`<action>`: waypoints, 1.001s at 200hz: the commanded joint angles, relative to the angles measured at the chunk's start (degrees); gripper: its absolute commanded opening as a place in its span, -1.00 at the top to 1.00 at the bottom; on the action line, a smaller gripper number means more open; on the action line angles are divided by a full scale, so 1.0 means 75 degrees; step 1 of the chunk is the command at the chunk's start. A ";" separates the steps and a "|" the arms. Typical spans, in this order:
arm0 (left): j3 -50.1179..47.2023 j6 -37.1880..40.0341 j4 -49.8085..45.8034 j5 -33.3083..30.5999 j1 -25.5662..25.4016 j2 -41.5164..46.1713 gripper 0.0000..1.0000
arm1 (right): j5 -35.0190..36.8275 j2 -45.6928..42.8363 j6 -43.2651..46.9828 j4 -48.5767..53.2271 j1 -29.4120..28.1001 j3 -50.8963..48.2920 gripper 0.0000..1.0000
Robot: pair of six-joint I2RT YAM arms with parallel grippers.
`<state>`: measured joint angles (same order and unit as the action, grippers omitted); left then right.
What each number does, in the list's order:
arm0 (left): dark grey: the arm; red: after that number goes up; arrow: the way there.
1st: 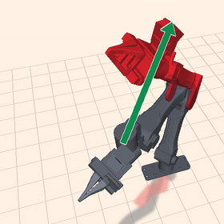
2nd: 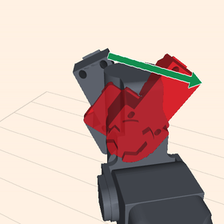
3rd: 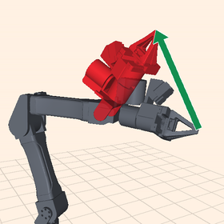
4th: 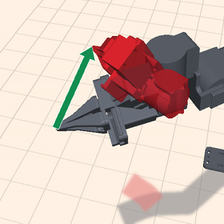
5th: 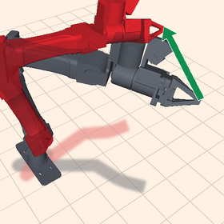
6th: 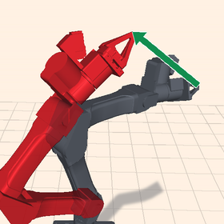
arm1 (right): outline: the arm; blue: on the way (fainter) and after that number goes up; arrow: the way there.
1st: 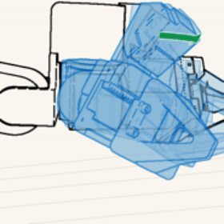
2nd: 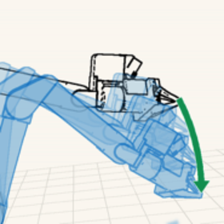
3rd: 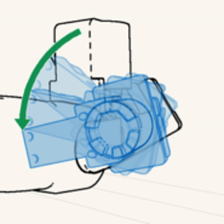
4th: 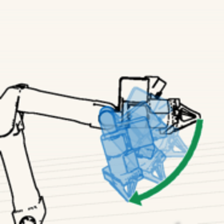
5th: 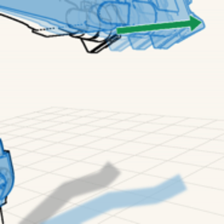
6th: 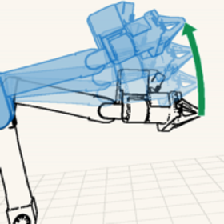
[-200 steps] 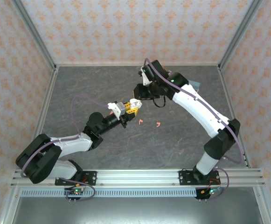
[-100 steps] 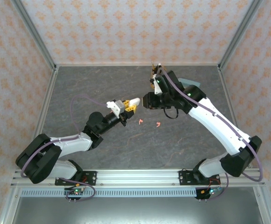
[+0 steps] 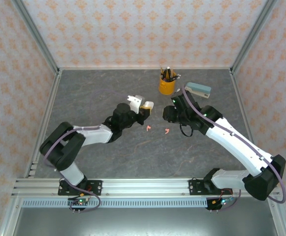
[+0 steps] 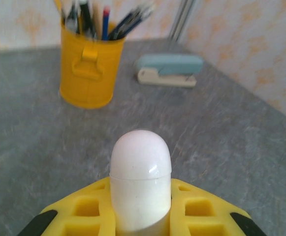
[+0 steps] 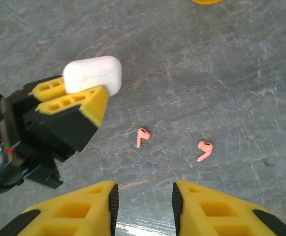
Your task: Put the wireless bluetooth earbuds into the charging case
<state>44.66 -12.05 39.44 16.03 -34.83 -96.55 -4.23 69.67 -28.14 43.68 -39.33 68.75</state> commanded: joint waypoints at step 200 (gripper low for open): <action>0.3529 -0.2859 -0.4225 -0.0410 0.0242 -0.2834 -0.23 | 0.0527 -0.1185 -0.0444 -0.0406 0.0024 -0.0765 0.05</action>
<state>71.26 -33.56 9.85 15.09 -34.11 -119.20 -2.26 62.08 -31.51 40.03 -39.33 62.57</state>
